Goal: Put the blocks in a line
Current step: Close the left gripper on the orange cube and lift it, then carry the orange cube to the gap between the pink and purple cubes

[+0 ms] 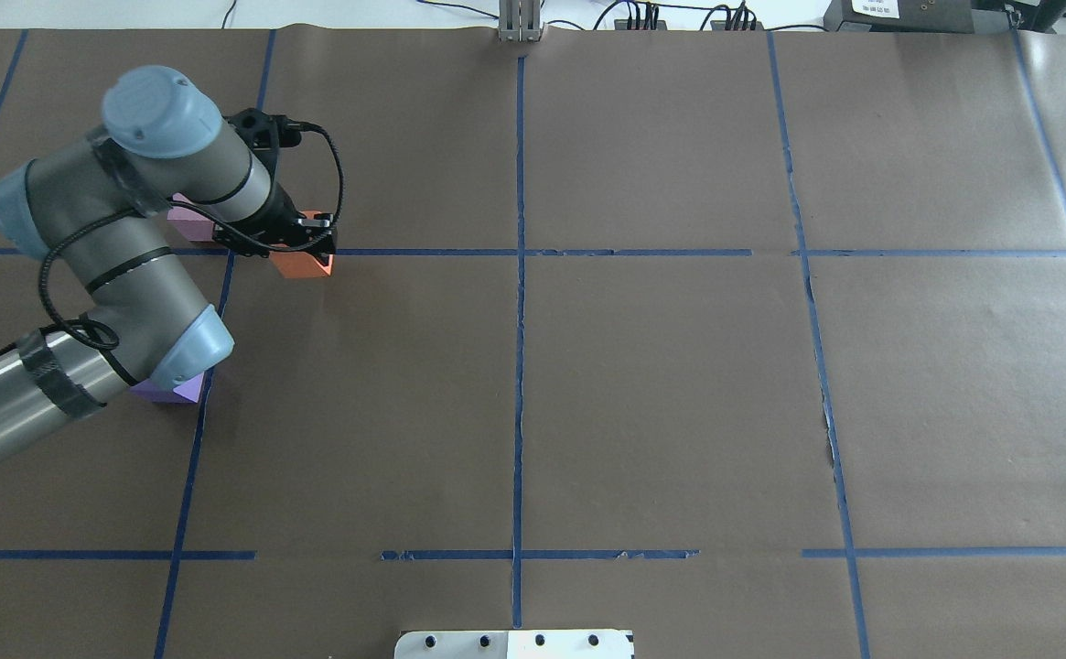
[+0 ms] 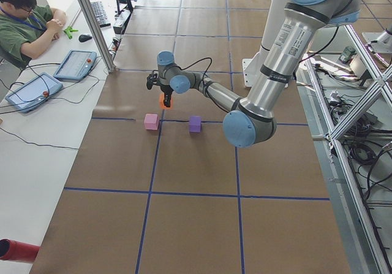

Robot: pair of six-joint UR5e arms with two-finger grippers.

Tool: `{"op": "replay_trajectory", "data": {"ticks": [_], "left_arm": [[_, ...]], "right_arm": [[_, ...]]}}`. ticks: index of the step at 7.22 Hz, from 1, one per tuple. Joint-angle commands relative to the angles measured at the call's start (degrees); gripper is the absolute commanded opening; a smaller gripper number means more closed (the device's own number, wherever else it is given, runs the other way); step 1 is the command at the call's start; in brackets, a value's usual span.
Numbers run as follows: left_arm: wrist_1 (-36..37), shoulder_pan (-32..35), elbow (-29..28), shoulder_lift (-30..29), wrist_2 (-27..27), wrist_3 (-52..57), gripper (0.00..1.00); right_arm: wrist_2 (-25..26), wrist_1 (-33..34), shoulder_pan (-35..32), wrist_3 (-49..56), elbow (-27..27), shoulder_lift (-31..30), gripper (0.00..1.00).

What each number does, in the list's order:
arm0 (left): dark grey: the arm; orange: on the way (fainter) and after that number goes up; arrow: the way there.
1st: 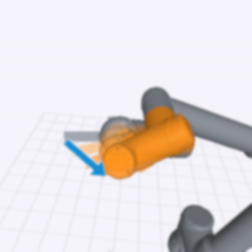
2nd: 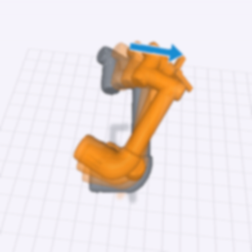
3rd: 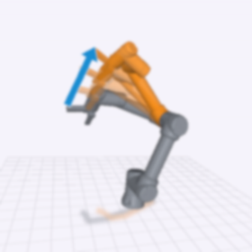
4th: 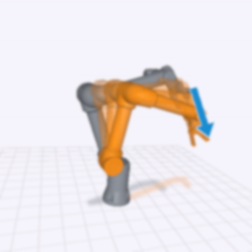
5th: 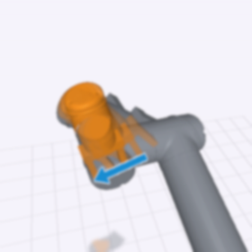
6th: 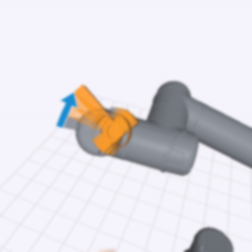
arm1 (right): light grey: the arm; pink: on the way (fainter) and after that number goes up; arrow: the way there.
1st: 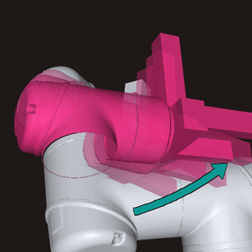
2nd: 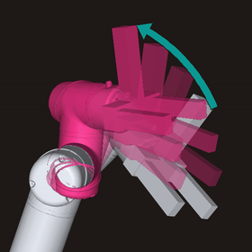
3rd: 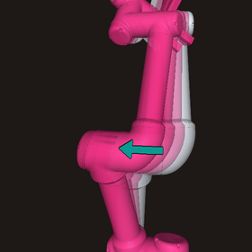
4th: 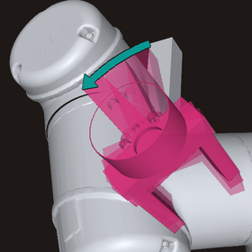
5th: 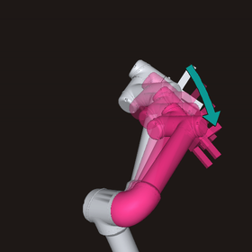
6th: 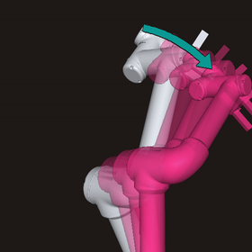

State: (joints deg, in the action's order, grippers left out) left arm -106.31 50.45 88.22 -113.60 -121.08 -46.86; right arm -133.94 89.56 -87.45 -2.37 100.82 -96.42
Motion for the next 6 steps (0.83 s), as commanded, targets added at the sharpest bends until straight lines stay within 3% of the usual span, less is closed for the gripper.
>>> {"op": "replay_trajectory", "data": {"ticks": [1, 4, 6], "left_arm": [[-0.5, 2.8, 0.3, 6.3, -0.6, 8.8, 0.25], [-0.4, 2.1, -0.2, 5.9, -1.1, 8.0, 0.37], [-0.3, 1.1, -0.4, 5.4, -4.5, 7.8, 0.50]], "right_arm": [[0.0, 0.0, 0.0, 0.0, 0.0, 0.0, 1.00], [0.0, 0.0, 0.0, 0.0, 0.0, 0.0, 1.00], [0.0, 0.0, 0.0, 0.0, 0.1, 0.0, 1.00]]}}
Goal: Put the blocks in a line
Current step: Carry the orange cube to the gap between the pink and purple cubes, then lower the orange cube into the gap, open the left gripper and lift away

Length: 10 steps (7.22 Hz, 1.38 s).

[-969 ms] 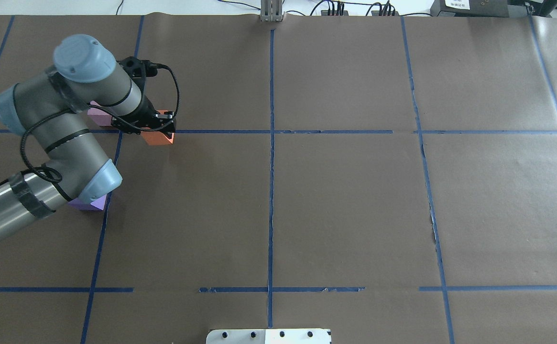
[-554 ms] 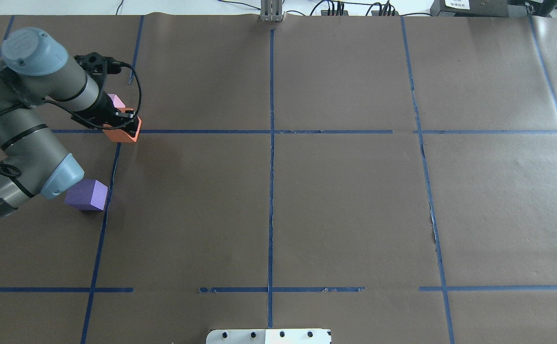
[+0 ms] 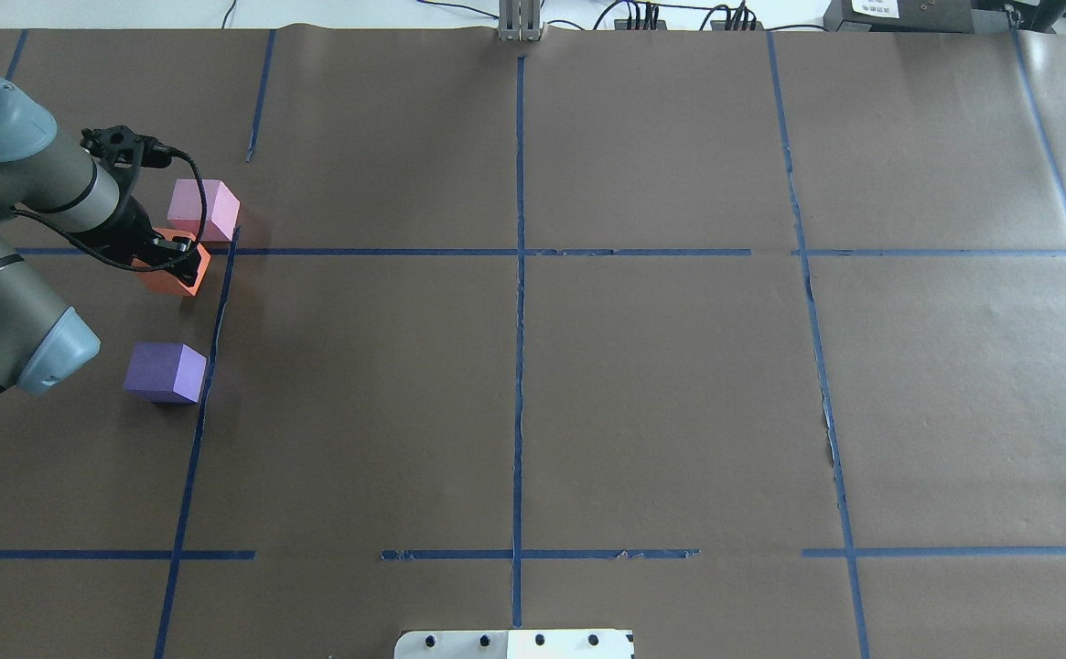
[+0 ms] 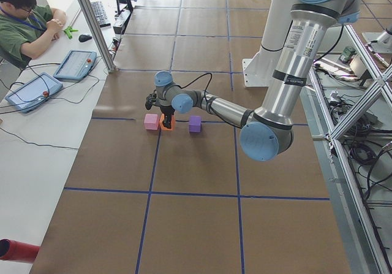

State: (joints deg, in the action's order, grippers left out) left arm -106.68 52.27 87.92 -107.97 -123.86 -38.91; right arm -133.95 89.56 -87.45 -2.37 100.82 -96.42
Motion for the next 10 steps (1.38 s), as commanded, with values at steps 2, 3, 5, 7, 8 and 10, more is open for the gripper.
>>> {"op": "replay_trajectory", "data": {"ticks": [2, 3, 5, 7, 8, 10], "left_arm": [[0.1, -1.6, -0.2, -0.2, -1.7, -1.8, 0.72], [0.1, -1.6, 0.0, -0.1, -1.7, -2.9, 0.99], [0.3, -1.4, 0.8, 0.4, -1.6, -4.5, 1.00], [1.9, 3.6, 5.0, 0.7, -1.6, -3.8, 1.00], [6.9, 6.9, 8.2, 0.7, -1.6, -2.0, 1.00], [13.6, 15.3, 9.8, 2.5, -1.7, 15.2, 1.00]], "right_arm": [[0.0, 0.0, 0.0, 0.0, 0.0, 0.0, 1.00], [0.0, 0.0, 0.0, 0.0, 0.0, 0.0, 1.00], [0.0, 0.0, 0.0, 0.0, 0.0, 0.0, 1.00], [0.0, 0.0, 0.0, 0.0, 0.0, 0.0, 1.00], [0.0, 0.0, 0.0, 0.0, 0.1, 0.0, 1.00], [0.0, 0.0, 0.0, 0.0, 0.1, 0.0, 1.00]]}}
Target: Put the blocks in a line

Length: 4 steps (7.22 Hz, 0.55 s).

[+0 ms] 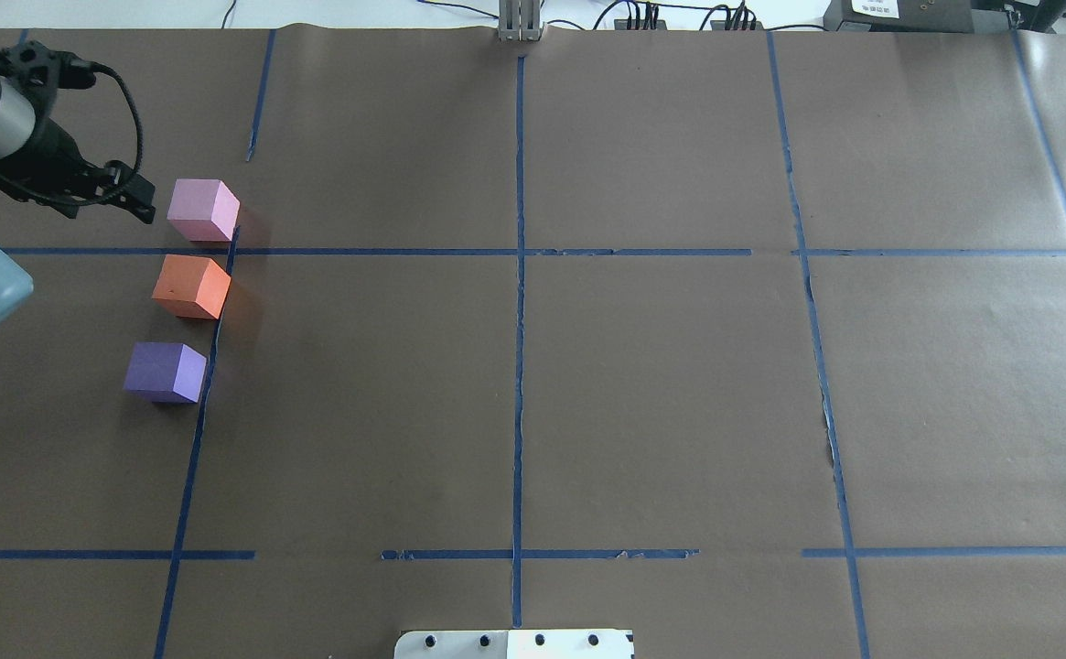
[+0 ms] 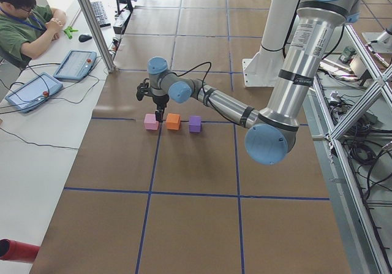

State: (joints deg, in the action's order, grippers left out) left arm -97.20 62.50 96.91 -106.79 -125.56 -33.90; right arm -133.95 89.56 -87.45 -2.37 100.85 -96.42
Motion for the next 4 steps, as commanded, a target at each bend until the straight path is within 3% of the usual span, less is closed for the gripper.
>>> {"op": "replay_trajectory", "data": {"ticks": [1, 3, 4], "left_arm": [[4.5, 10.9, -0.1, 4.1, 0.0, 22.7, 1.00], [3.7, 21.1, -6.9, 9.3, -0.2, 41.7, 1.00], [3.7, 27.1, -9.2, 10.4, -0.2, 44.7, 1.00]], "right_arm": [[0.0, 0.0, 0.0, 0.0, 0.0, 0.0, 1.00], [0.0, 0.0, 0.0, 0.0, 0.0, 0.0, 1.00], [0.0, 0.0, 0.0, 0.0, 0.0, 0.0, 1.00]]}}
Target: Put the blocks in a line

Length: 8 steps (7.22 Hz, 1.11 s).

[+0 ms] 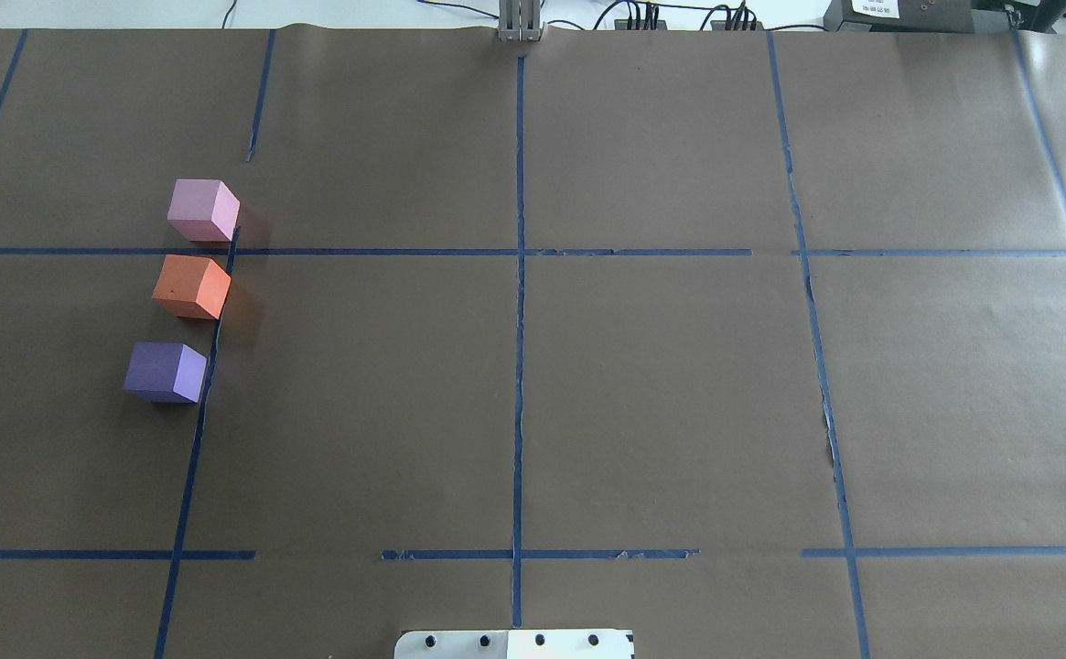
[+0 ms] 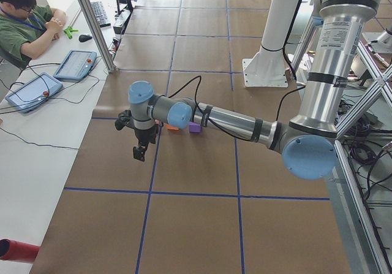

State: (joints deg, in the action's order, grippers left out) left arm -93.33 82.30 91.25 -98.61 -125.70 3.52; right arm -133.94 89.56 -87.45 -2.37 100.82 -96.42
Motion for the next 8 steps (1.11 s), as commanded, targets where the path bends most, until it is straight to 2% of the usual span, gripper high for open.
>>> {"op": "replay_trajectory", "data": {"ticks": [1, 2, 3, 8], "left_arm": [[0.6, 8.3, -4.4, 3.2, 0.0, 6.8, 1.00], [1.6, 8.2, -5.7, 3.9, -2.7, 3.6, 1.00], [1.7, 8.2, -5.8, 4.2, -7.7, 1.2, 1.00], [0.8, 8.0, -5.4, 4.4, -7.7, 1.4, 1.00]], "right_arm": [[0.0, 0.0, 0.0, 0.0, 0.0, 0.0, 1.00], [0.0, 0.0, 0.0, 0.0, 0.0, 0.0, 1.00], [0.0, 0.0, 0.0, 0.0, 0.0, 0.0, 1.00], [0.0, 0.0, 0.0, 0.0, 0.0, 0.0, 1.00]]}}
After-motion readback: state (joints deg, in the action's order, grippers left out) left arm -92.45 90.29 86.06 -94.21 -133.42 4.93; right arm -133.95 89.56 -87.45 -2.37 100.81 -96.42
